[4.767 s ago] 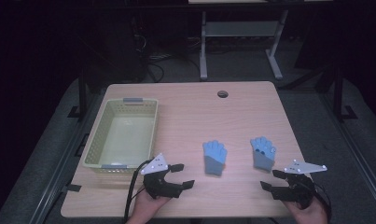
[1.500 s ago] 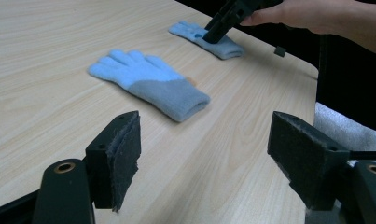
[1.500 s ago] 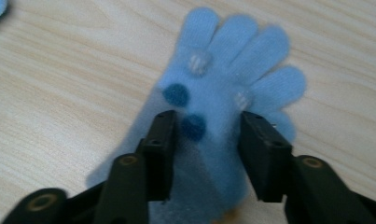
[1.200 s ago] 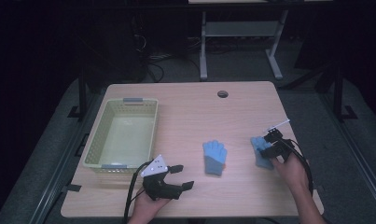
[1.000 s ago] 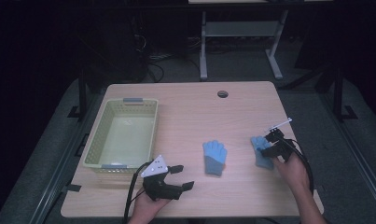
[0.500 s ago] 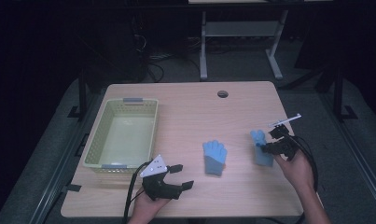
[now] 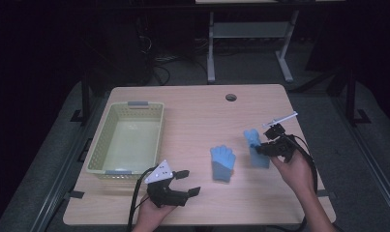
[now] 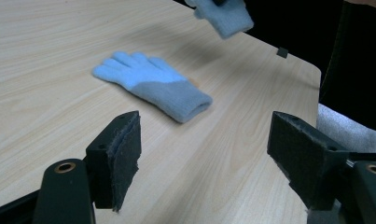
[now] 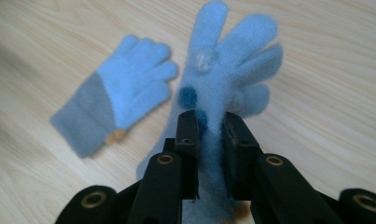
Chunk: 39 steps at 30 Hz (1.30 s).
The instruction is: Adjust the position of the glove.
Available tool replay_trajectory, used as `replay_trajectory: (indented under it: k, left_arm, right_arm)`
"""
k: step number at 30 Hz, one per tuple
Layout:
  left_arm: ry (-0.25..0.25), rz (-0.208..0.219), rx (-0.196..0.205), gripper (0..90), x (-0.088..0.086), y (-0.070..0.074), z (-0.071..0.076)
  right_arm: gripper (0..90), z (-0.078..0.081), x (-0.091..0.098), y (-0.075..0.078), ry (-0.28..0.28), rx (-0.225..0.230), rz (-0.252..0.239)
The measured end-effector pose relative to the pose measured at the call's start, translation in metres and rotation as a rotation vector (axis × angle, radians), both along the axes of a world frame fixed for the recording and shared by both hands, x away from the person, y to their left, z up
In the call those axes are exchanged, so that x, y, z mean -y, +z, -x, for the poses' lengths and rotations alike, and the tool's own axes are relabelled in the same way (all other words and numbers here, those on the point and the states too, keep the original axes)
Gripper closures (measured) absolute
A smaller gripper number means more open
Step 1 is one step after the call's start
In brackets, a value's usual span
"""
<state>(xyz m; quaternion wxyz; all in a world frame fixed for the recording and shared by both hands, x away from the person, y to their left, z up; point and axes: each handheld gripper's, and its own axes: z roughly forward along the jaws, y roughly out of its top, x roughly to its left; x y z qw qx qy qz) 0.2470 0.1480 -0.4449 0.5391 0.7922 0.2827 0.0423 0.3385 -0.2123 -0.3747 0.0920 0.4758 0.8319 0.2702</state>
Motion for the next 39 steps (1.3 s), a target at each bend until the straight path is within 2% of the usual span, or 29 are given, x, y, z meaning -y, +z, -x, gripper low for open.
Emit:
replay_trajectory:
  k: [3, 5, 8, 9, 12, 17, 19, 26, 28, 39]
  left_arm:
    - [-0.001, -0.001, 0.000, 25.4, 0.000, 0.000, 0.000]
    - [-0.001, -0.002, 0.000, 25.4, 0.000, 0.000, 0.000]
    - [-0.001, -0.002, 0.003, 25.4, 0.000, 0.000, 0.000]
    - [0.000, -0.002, 0.005, 25.4, 0.000, 0.000, 0.000]
    - [0.003, 0.002, 0.006, 25.4, -0.001, 0.001, 0.000]
    - [0.004, 0.002, 0.007, 25.4, -0.001, 0.001, 0.000]
    - [0.003, 0.002, 0.006, 25.4, -0.001, 0.001, 0.000]
    - [-0.001, -0.005, 0.018, 25.4, -0.003, 0.002, 0.000]
    - [0.000, -0.005, 0.017, 25.4, -0.002, 0.002, 0.000]
    - [0.004, -0.003, 0.011, 25.4, -0.002, 0.003, 0.002]
  right_arm:
    - [77.7, 0.000, -0.007, -0.001, 0.008, -0.001, -0.002]
    - [77.7, -0.001, -0.017, -0.001, 0.029, -0.009, -0.034]
    - [77.5, 0.000, -0.023, -0.001, 0.045, -0.007, -0.036]
    - [77.5, 0.000, -0.032, 0.000, 0.063, -0.001, -0.035]
    - [77.3, -0.001, -0.041, 0.000, 0.078, -0.001, -0.041]
    - [77.2, -0.001, -0.056, -0.003, 0.096, -0.029, -0.078]
    - [77.2, -0.001, -0.064, -0.005, 0.103, -0.028, -0.066]
    - [76.5, -0.004, -0.078, -0.013, 0.110, -0.044, -0.061]
    - [76.5, -0.004, -0.081, -0.015, 0.111, -0.044, -0.073]
    - [75.4, -0.005, -0.095, -0.030, 0.084, -0.071, -0.090]
